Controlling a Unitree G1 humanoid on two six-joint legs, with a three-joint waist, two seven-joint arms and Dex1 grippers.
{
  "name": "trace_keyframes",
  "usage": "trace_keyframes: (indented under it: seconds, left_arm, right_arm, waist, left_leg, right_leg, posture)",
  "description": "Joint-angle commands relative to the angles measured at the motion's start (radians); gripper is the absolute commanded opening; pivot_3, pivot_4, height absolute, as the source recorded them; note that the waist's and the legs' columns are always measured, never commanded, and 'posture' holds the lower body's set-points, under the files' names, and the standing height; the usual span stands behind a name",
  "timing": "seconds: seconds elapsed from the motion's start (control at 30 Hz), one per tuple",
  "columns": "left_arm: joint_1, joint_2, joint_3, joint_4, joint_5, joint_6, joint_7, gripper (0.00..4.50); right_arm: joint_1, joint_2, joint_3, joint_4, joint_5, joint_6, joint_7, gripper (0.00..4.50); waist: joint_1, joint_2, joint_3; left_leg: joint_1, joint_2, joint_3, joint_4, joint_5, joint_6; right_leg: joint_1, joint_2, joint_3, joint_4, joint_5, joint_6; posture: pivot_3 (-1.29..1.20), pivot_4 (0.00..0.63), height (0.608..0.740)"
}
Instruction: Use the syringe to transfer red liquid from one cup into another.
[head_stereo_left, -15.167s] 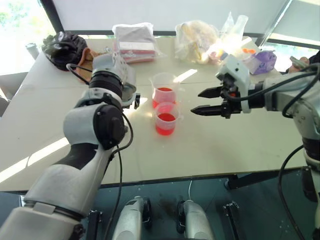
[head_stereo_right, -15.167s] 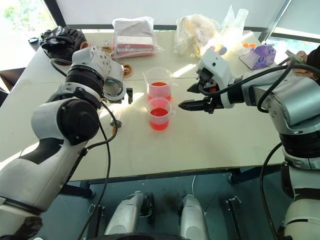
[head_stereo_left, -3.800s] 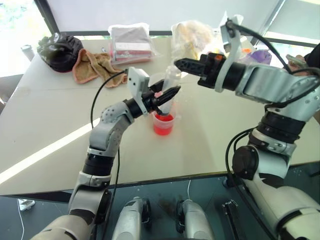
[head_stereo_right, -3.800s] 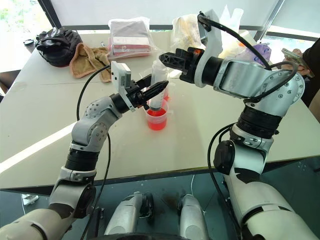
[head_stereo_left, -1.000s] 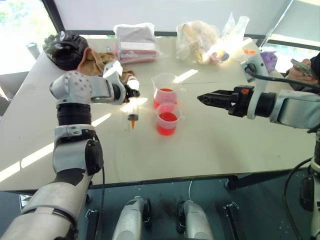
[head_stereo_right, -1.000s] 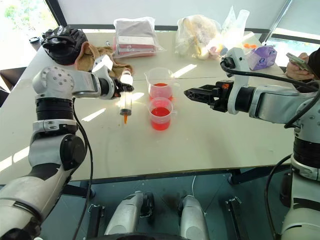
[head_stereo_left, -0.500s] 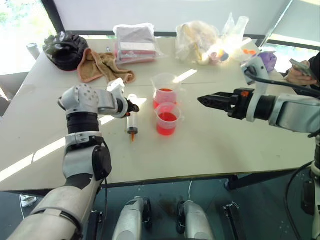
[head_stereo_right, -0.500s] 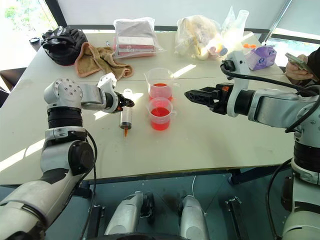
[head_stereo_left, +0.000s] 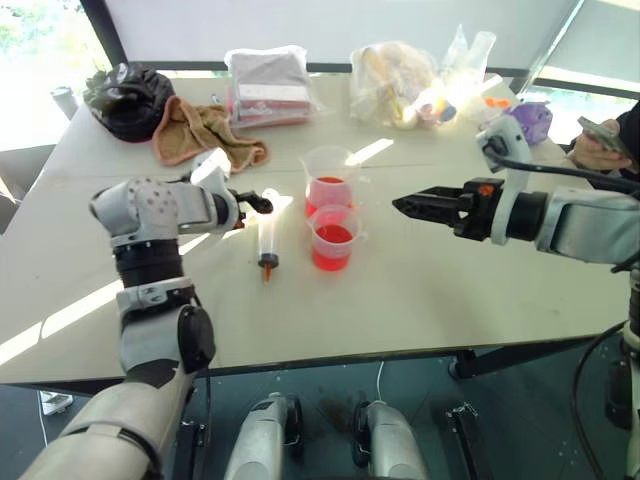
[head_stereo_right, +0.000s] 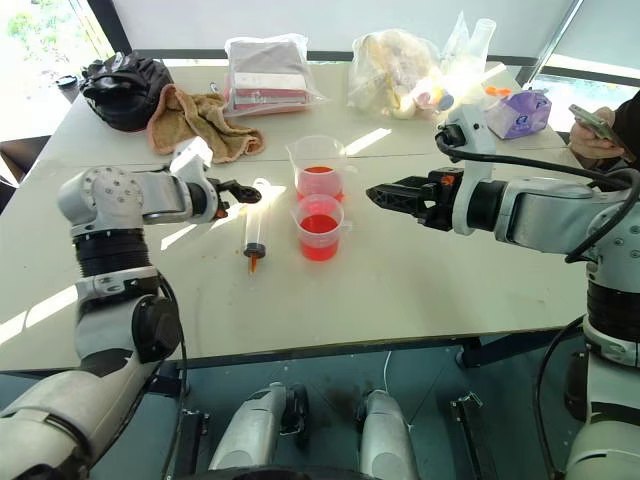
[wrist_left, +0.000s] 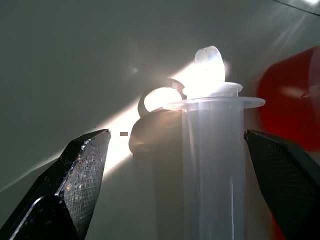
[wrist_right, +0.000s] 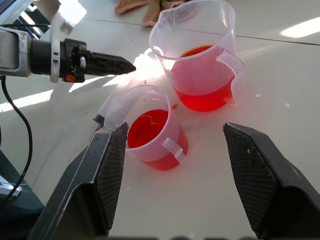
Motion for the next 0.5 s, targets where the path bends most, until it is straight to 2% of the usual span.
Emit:
trace_keyframes:
  seconds: [0.03, 0.17, 0.23, 0.3, 0.43, 0.5]
  left_arm:
    - [0.046, 0.108, -0.092, -0.194, 0.0, -0.174, -0.153, 4.48]
    - [0.104, 0.226, -0.154, -0.271, -0.035, -0.226, -0.318, 4.48]
    - [0.138, 0.313, -0.183, -0.328, -0.076, -0.207, -0.43, 4.48]
    - [0.197, 0.446, -0.215, -0.412, -0.118, -0.221, -0.583, 4.48]
    - [0.3, 0.655, -0.236, -0.467, -0.157, -0.293, -0.812, 4.48]
    - [0.349, 0.713, -0.233, -0.462, -0.162, -0.36, -0.909, 4.48]
  right_arm:
    - [-0.059, -0.052, 0.05, -0.005, -0.121, -0.003, 0.161, 3.17]
    - [-0.074, -0.115, 0.141, -0.038, -0.276, -0.046, 0.393, 3.17]
    - [-0.082, -0.158, 0.181, -0.062, -0.333, -0.061, 0.525, 3.17]
    - [-0.112, -0.19, 0.225, -0.049, -0.406, -0.082, 0.624, 3.17]
    - [-0.173, -0.198, 0.299, 0.001, -0.555, -0.143, 0.756, 3.17]
    - [-0.2, -0.18, 0.324, 0.028, -0.614, -0.166, 0.798, 3.17]
  waist:
    - [-0.003, 0.0, 0.0]
    - [0.001, 0.0, 0.0]
    - [0.0, 0.0, 0.0]
    - [-0.004, 0.0, 0.0]
    - [-0.018, 0.001, 0.0]
    - [-0.021, 0.001, 0.0]
  left_leg:
    - [0.0, 0.0, 0.0, 0.0, 0.0, 0.0]
    - [0.0, 0.0, 0.001, -0.001, 0.0, 0.0]
    - [0.0, 0.0, 0.001, -0.001, 0.0, 0.0]
    - [-0.001, 0.0, 0.001, -0.001, 0.0, 0.0]
    - [-0.002, 0.0, 0.003, -0.005, 0.0, -0.002]
    - [-0.002, 0.0, 0.004, -0.007, 0.001, -0.003]
  right_leg:
    - [-0.001, 0.0, 0.0, 0.0, 0.0, 0.0]
    - [-0.002, 0.0, 0.001, 0.0, 0.0, 0.0]
    - [-0.002, 0.0, 0.001, -0.001, 0.0, 0.0]
    - [-0.003, 0.0, 0.001, -0.001, 0.0, -0.001]
    - [-0.011, 0.0, 0.003, -0.001, -0.002, -0.003]
    - [-0.013, -0.001, 0.004, -0.001, -0.002, -0.004]
  posture:
    - [0.0, 0.15, 0.74]
    - [0.0, 0.15, 0.74]
    - [0.0, 0.15, 0.74]
    - [0.0, 0.15, 0.74]
    - [0.0, 0.15, 0.74]
    - [0.0, 0.15, 0.74]
